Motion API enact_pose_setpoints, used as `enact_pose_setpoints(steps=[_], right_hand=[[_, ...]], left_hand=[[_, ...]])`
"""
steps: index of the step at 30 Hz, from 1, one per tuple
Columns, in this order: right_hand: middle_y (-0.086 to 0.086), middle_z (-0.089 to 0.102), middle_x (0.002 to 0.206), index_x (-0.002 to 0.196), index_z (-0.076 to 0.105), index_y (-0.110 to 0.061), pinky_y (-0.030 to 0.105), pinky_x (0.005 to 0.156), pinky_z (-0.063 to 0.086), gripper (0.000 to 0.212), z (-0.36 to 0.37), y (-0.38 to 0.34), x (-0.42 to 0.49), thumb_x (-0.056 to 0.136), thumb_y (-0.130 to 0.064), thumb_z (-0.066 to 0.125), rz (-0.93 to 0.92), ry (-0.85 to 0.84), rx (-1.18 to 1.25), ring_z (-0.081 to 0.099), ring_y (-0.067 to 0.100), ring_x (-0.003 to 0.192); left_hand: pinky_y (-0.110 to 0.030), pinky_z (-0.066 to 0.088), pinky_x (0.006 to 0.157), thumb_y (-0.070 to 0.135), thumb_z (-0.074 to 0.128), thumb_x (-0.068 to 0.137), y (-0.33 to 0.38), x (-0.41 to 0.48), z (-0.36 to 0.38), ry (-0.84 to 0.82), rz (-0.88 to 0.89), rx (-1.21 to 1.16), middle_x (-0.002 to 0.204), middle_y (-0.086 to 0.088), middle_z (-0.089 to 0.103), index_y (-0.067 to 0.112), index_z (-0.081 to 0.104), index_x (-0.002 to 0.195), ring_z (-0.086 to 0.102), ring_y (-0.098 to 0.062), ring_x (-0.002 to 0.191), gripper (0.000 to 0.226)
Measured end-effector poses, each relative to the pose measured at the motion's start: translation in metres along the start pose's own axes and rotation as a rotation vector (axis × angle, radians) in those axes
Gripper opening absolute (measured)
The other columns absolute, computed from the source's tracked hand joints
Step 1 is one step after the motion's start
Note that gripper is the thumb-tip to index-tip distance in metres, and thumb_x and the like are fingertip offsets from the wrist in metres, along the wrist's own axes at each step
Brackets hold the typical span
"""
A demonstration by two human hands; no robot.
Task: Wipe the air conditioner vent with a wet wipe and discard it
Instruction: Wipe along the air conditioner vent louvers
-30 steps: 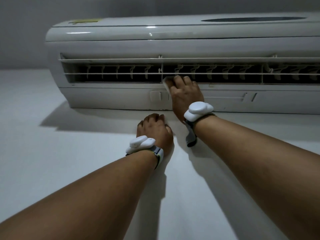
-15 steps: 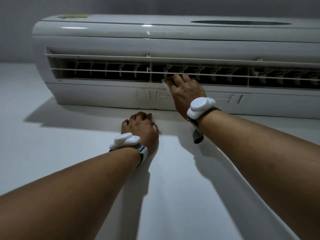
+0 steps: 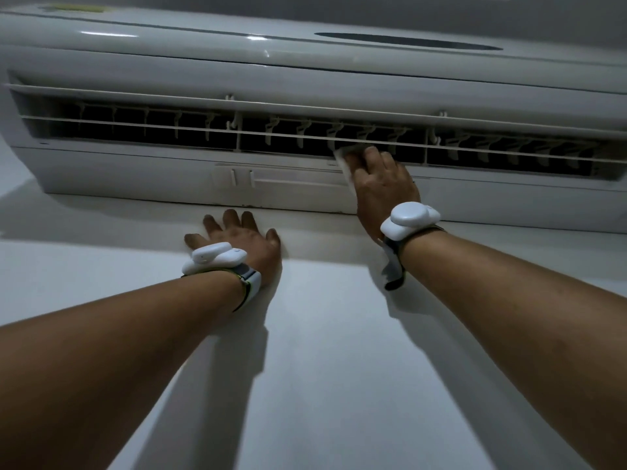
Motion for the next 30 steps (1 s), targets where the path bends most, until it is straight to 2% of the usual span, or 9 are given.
enact_pose_setpoints(steps=[3,6,9,12,14,19,25,27,30], right_hand=[[0.018,0.048,0.128,0.133,0.046,-0.008,0.044,0.089,0.039,0.045,0.001,0.018,-0.005,0.089,-0.002,0.040,0.025,-0.004,0.000,0.046,0.037,0.111],[0.017,0.048,0.127,0.134,0.047,-0.011,0.045,0.086,0.041,0.044,0.004,0.037,-0.011,0.090,-0.005,0.042,0.042,-0.017,-0.010,0.046,0.037,0.109],[0.017,0.050,0.123,0.135,0.046,-0.014,0.046,0.082,0.042,0.043,0.004,0.055,-0.017,0.093,-0.008,0.046,0.058,-0.014,-0.024,0.048,0.038,0.106],[0.022,0.054,0.117,0.117,0.058,-0.003,0.048,0.079,0.045,0.030,0.001,0.063,-0.022,0.088,-0.001,0.051,0.067,0.005,-0.011,0.050,0.040,0.102],[0.022,0.054,0.117,0.118,0.057,-0.003,0.048,0.079,0.044,0.035,-0.001,0.066,-0.024,0.084,0.002,0.050,0.064,0.012,0.002,0.050,0.041,0.101],[0.014,0.052,0.121,0.125,0.055,-0.012,0.043,0.084,0.042,0.035,0.000,0.062,-0.020,0.090,-0.007,0.050,0.139,0.013,0.016,0.047,0.035,0.107],[0.014,0.054,0.121,0.126,0.055,-0.013,0.044,0.085,0.041,0.033,0.008,0.048,-0.020,0.093,-0.009,0.048,0.203,0.089,0.068,0.049,0.036,0.105],[0.014,0.055,0.119,0.131,0.052,-0.018,0.044,0.084,0.043,0.040,0.011,0.040,-0.019,0.093,-0.008,0.049,0.194,0.128,0.077,0.050,0.036,0.103],[0.018,0.056,0.115,0.126,0.056,-0.015,0.046,0.082,0.044,0.037,0.013,0.029,-0.014,0.091,-0.005,0.051,0.191,0.165,0.098,0.052,0.040,0.099]], left_hand=[[-0.060,0.013,0.111,0.056,0.022,0.094,0.001,-0.004,-0.001,-0.005,-0.001,-0.019,0.149,-0.011,0.027,0.029,0.025,0.147,0.014,-0.035,0.143,0.059],[-0.058,0.013,0.112,0.054,0.024,0.095,-0.002,-0.007,-0.004,0.017,0.011,-0.039,0.149,-0.011,0.029,0.030,0.028,0.146,0.017,-0.035,0.142,0.057],[-0.053,0.023,0.109,0.049,0.028,0.096,-0.001,-0.007,-0.004,0.054,0.062,-0.033,0.143,-0.009,0.039,0.027,0.039,0.138,0.029,-0.033,0.136,0.049],[-0.043,0.035,0.093,0.035,0.034,0.095,-0.002,-0.009,-0.006,0.192,0.209,-0.058,0.124,-0.008,0.054,0.023,0.055,0.121,0.049,-0.031,0.114,0.035],[-0.039,0.039,0.090,0.028,0.039,0.094,0.000,-0.010,-0.006,0.237,0.311,-0.099,0.124,-0.007,0.059,0.022,0.061,0.120,0.055,-0.031,0.108,0.034],[-0.035,0.041,0.096,0.025,0.046,0.093,0.003,-0.016,-0.008,0.228,0.427,-0.196,0.137,0.000,0.057,0.026,0.061,0.129,0.054,-0.027,0.119,0.039],[-0.030,0.033,0.103,0.025,0.043,0.094,-0.014,-0.012,-0.011,0.163,0.489,-0.218,0.145,0.006,0.048,0.032,0.054,0.135,0.047,-0.022,0.127,0.043],[-0.029,0.032,0.105,0.025,0.042,0.094,-0.031,-0.008,-0.011,0.151,0.465,-0.228,0.146,0.007,0.047,0.034,0.053,0.136,0.045,-0.021,0.129,0.044],[-0.030,0.033,0.105,0.025,0.042,0.094,-0.045,-0.002,-0.011,0.148,0.425,-0.245,0.145,0.005,0.048,0.033,0.053,0.135,0.045,-0.021,0.129,0.044]])
Point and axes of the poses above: each hand's wrist, its own x-axis towards the middle knuckle, its own z-axis out of the palm, y = z × x, the point moved 1 cm from there along x, towards the middle knuckle
